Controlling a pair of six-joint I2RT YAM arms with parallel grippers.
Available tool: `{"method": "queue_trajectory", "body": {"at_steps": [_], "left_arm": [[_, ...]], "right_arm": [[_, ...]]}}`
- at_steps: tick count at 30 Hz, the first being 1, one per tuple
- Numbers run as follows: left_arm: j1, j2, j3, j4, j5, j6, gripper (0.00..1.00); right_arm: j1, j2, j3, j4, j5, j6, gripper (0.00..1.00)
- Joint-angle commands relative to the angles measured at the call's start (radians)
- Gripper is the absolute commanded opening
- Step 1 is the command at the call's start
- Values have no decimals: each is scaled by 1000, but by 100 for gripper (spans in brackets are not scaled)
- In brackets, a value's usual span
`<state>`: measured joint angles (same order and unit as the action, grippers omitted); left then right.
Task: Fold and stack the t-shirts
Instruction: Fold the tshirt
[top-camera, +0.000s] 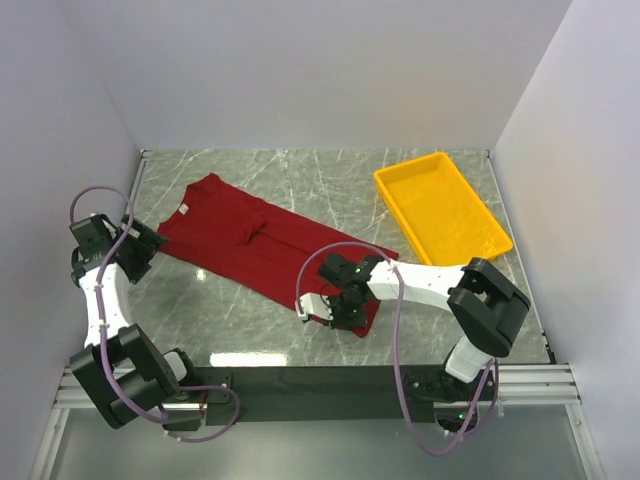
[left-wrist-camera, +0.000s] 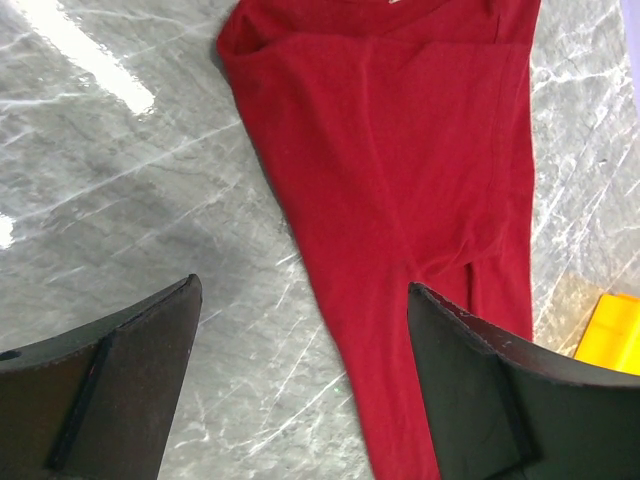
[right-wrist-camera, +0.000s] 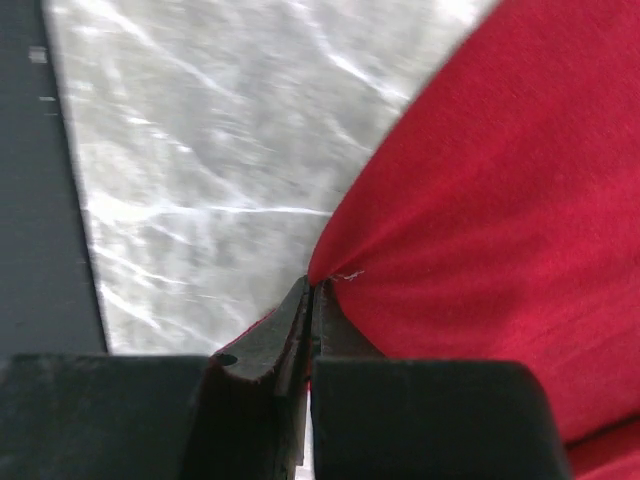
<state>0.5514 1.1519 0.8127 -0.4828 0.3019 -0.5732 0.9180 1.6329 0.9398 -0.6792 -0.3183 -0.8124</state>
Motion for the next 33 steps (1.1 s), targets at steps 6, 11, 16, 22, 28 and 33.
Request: {"method": "queue_trajectory", "body": {"at_steps": [6, 11, 16, 22, 28, 33], "left_arm": [[4, 38, -55, 84, 34, -37, 88], [4, 86, -98, 176, 17, -97, 85], [2, 163, -121, 277, 5, -155, 77], [1, 224, -109, 303, 25, -152, 73], [4, 198, -127, 282, 45, -129, 73], [2, 198, -165, 291, 51, -125, 73]], "right_arm": [[12, -51, 22, -85, -56, -42, 39], [-111, -96, 164, -111, -91, -48, 64], [-266, -21, 351, -76, -195, 60, 64], [-429, 247, 645, 9, -217, 461, 62], [-475, 436, 861, -49, -145, 593, 60], [-539, 458, 837, -62, -114, 570, 59]]}}
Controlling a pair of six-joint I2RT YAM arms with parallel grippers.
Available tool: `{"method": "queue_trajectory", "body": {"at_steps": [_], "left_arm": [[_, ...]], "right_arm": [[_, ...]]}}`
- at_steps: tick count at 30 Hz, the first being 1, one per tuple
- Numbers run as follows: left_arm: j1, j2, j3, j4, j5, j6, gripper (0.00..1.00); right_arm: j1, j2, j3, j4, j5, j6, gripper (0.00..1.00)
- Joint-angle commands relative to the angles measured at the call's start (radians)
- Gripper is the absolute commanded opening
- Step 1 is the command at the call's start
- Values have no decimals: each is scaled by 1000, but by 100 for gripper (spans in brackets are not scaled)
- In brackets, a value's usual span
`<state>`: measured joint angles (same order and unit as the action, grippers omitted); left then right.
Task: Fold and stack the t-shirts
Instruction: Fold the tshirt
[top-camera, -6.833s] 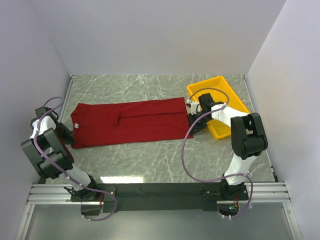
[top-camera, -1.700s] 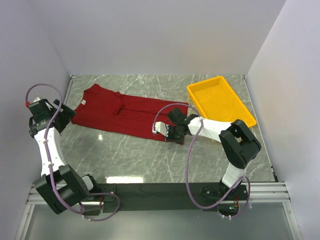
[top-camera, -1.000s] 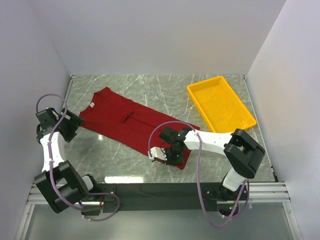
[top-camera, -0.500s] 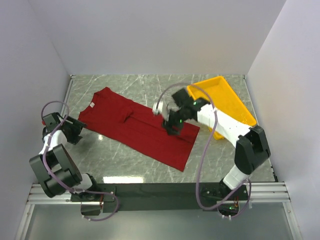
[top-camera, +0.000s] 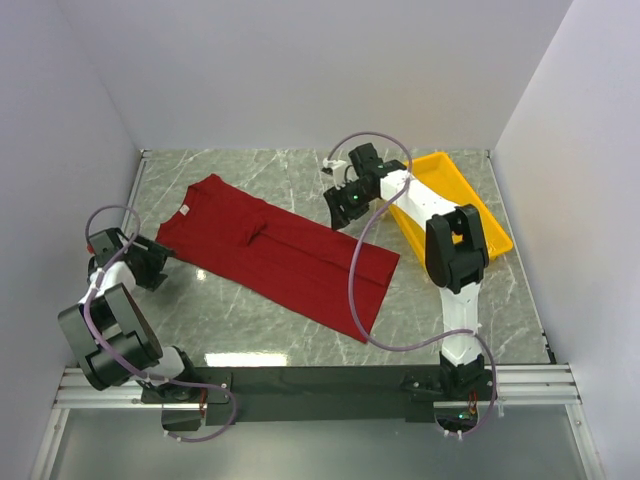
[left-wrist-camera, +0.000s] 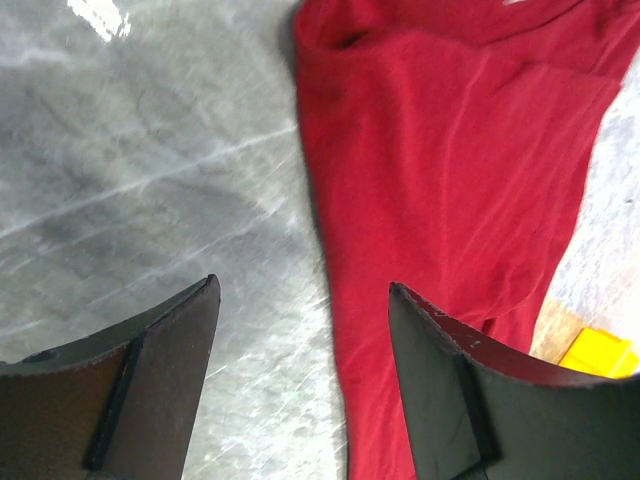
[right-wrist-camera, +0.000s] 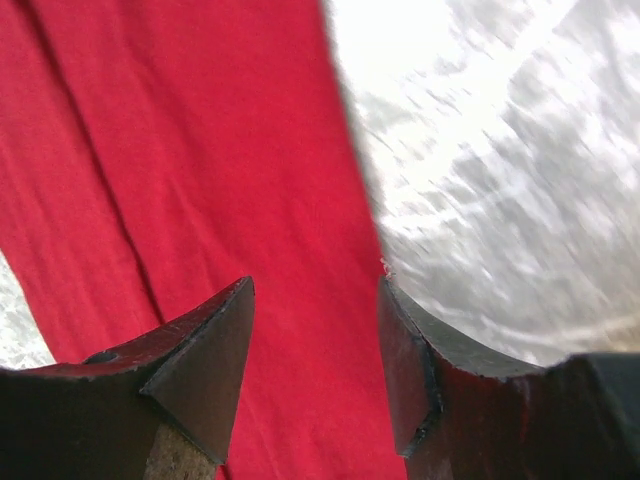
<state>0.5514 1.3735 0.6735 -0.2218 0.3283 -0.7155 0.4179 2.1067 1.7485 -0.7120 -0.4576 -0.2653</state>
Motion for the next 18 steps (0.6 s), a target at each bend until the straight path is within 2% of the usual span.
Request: {"method": "queue_trajectory", "body": {"at_steps": [1, 12, 18], "left_arm": [[1, -21, -31, 35, 26, 14, 73], [2, 117, 43, 99, 6, -32, 70], [1, 209, 106, 101, -40, -74, 60]], "right_arm": [[-44, -10, 22, -33, 25, 12, 59], [-65, 13, -41, -9, -13, -14, 59], [-76, 9, -47, -9, -36, -18, 59]]}}
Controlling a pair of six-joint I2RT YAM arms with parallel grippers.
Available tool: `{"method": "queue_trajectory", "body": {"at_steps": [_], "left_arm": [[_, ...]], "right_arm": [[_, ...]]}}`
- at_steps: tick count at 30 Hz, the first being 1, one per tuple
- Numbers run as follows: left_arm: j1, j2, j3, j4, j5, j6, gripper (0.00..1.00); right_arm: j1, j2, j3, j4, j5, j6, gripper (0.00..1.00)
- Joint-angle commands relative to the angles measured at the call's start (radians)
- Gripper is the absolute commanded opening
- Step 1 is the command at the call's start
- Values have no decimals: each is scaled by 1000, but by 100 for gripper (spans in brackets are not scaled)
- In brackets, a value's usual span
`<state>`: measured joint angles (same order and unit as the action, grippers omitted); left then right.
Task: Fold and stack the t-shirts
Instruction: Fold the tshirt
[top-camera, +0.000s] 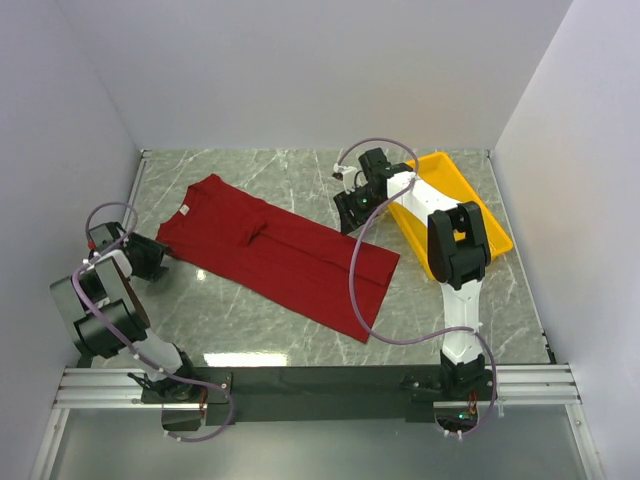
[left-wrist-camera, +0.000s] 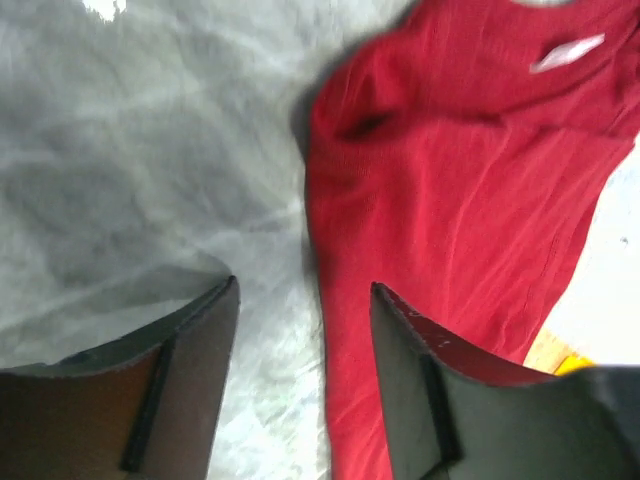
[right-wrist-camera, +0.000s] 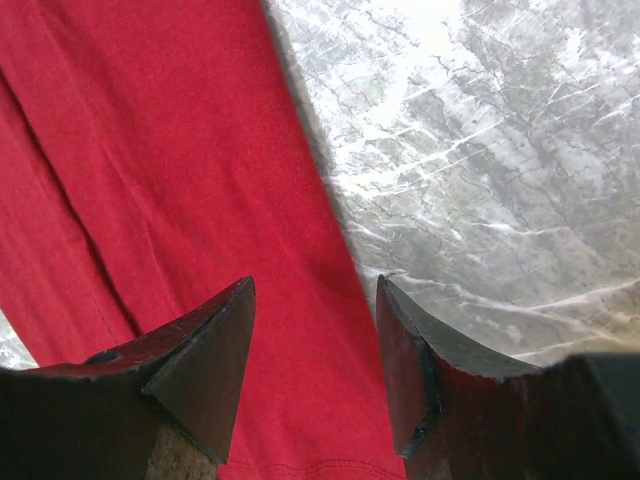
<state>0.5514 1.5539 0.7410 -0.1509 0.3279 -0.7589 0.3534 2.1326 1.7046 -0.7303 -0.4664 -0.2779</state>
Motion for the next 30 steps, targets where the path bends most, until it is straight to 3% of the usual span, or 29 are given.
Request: {"method": "queue_trajectory", "body": {"at_steps": [1, 10, 19, 24, 30], "left_arm": [[1, 55, 50, 36, -38, -34, 59], [-33, 207, 173, 22, -85, -26, 41], [-33, 310, 317, -44, -136, 42, 1], [-33, 400, 509, -153, -190, 119, 1], [-42, 555, 783, -251, -153, 170, 3]], "right_arm": [[-11, -17, -2, 8, -32, -4, 59], [-27, -36, -22, 19, -52, 12, 58], [-31, -71, -33, 14, -66, 23, 58], [-33, -79, -40, 19, -51, 14, 58], [-33, -69, -45, 12, -83, 11, 59]]}}
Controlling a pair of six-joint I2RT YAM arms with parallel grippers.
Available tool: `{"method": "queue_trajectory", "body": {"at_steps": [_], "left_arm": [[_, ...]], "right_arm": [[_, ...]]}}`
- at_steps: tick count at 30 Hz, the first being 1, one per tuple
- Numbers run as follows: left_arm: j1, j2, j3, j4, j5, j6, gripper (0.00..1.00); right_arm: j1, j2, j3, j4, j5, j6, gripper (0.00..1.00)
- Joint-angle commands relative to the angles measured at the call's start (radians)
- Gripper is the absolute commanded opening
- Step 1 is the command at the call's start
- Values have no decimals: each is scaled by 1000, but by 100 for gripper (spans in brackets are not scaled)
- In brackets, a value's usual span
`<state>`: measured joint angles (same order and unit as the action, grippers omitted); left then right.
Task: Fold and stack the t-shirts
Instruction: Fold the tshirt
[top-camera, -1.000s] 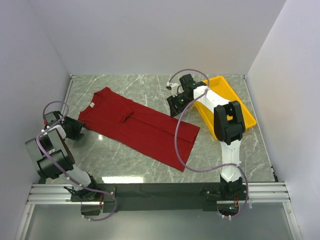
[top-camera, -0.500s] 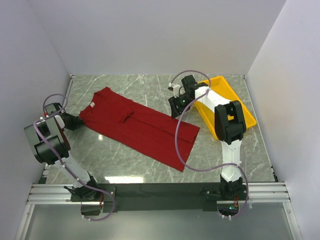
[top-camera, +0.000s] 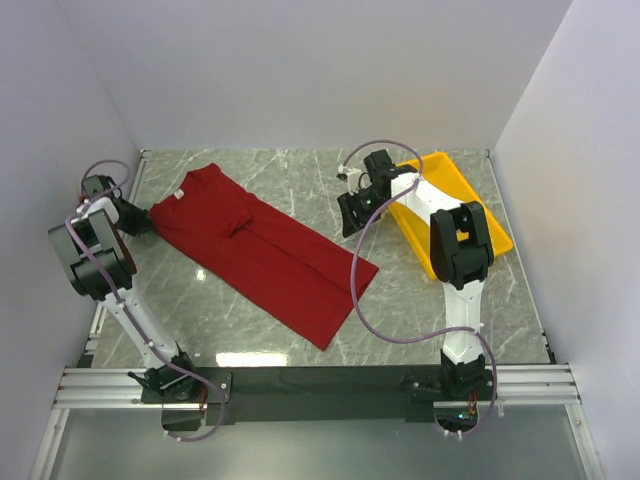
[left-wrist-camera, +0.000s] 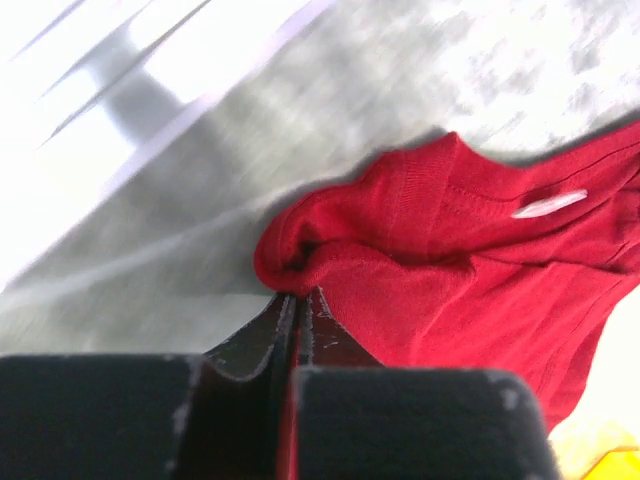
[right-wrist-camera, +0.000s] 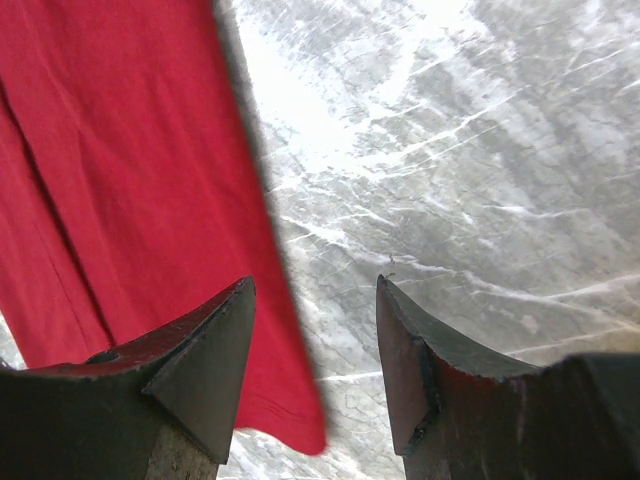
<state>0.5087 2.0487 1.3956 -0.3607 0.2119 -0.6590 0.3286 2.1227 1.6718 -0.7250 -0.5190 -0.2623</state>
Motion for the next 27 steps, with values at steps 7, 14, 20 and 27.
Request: {"method": "queue_trajectory", "body": {"at_steps": [7, 14, 20, 27], "left_arm": [[-27, 101, 298, -92, -35, 90, 37], [-39, -60, 257, -84, -43, 136, 51], [-53, -295, 106, -78, -74, 183, 62], [-10, -600, -115, -80, -80, 173, 76]], "right_arm": [[-7, -75, -29, -76, -130, -202, 61], [-8, -124, -86, -68, -165, -359, 63], [6, -58, 23, -88, -161, -368, 63], [49, 83, 192, -134, -113, -148, 62]]}}
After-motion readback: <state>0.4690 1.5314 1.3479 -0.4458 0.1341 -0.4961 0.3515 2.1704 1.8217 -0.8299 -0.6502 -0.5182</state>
